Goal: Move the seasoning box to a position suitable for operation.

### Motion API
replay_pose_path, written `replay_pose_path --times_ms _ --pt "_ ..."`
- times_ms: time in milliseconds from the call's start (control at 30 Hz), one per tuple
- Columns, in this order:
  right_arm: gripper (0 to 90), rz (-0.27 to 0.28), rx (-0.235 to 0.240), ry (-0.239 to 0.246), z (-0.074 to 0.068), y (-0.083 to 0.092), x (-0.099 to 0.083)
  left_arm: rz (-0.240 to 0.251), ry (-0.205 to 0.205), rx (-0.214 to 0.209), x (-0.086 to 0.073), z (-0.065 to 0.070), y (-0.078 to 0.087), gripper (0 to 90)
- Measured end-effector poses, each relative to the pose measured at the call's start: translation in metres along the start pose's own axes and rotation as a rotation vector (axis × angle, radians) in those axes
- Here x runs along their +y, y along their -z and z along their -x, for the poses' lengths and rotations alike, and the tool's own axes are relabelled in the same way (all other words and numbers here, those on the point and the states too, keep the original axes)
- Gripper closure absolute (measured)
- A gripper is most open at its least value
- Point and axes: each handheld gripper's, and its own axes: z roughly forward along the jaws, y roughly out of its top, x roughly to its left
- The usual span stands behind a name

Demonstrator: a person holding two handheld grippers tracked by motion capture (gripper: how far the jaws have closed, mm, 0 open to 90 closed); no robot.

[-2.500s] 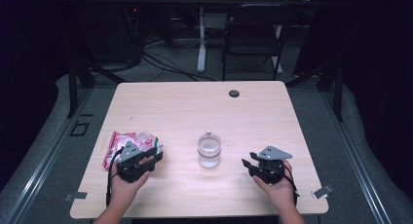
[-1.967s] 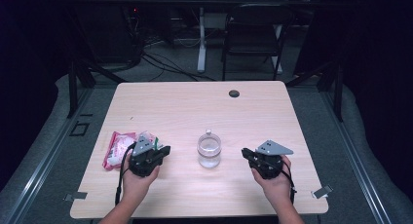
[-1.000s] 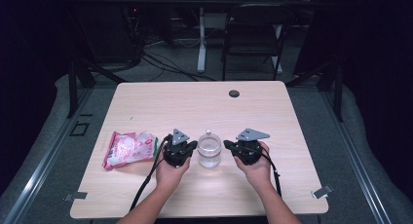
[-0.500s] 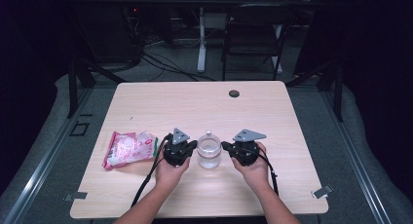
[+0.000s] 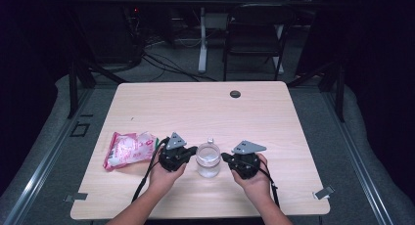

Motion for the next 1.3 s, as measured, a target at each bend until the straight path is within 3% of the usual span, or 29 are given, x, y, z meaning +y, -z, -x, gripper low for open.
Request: replay_pose_path --times_ms 100,233,300,367,400,567,733,833,967,1100,1300 --pt "90.0 -0.009 0.008 0.006 -0.009 0.005 -0.003 0.006 -0.006 -0.024 -0.003 -0.002 0.003 90.0" --pt "90.0 -0.015 0.021 0.017 -0.016 0.008 -0.004 0.005 -0.017 -0.024 -0.004 -0.004 0.006 90.0" --pt "90.0 -0.017 0.080 0.009 -0.020 0.008 -0.005 -0.002 -0.010 -0.015 -0.005 -0.007 0.010 90.0" --pt "90.0 -0.019 0.099 0.057 -0.025 0.008 -0.006 0.003 0.003 0.010 -0.006 -0.008 0.016 90.0" --pt "90.0 -0.016 0.080 0.077 -0.026 0.008 -0.005 0.013 0.014 0.021 -0.007 -0.008 0.021 90.0" --pt "90.0 0.001 0.023 0.065 -0.014 0.007 -0.007 0.044 0.038 0.036 -0.014 -0.008 0.045 90.0" --pt "82.1 0.000 -0.003 0.063 -0.001 -0.005 -0.009 0.067 0.048 0.064 -0.026 -0.007 0.064 90.0" --pt "78.4 -0.001 0.018 0.052 0.005 -0.015 -0.008 0.069 0.058 0.075 -0.030 -0.007 0.070 90.0" --pt "74.1 -0.031 0.024 0.090 0.009 -0.030 -0.007 0.071 0.068 0.103 -0.038 -0.010 0.077 90.0" --pt "71.8 -0.038 0.030 0.074 0.016 -0.040 -0.005 0.057 0.069 0.131 -0.044 -0.010 0.081 90.0" --pt "69.4 -0.055 0.084 0.090 0.016 -0.055 -0.001 0.052 0.068 0.161 -0.052 -0.008 0.089 88.1"
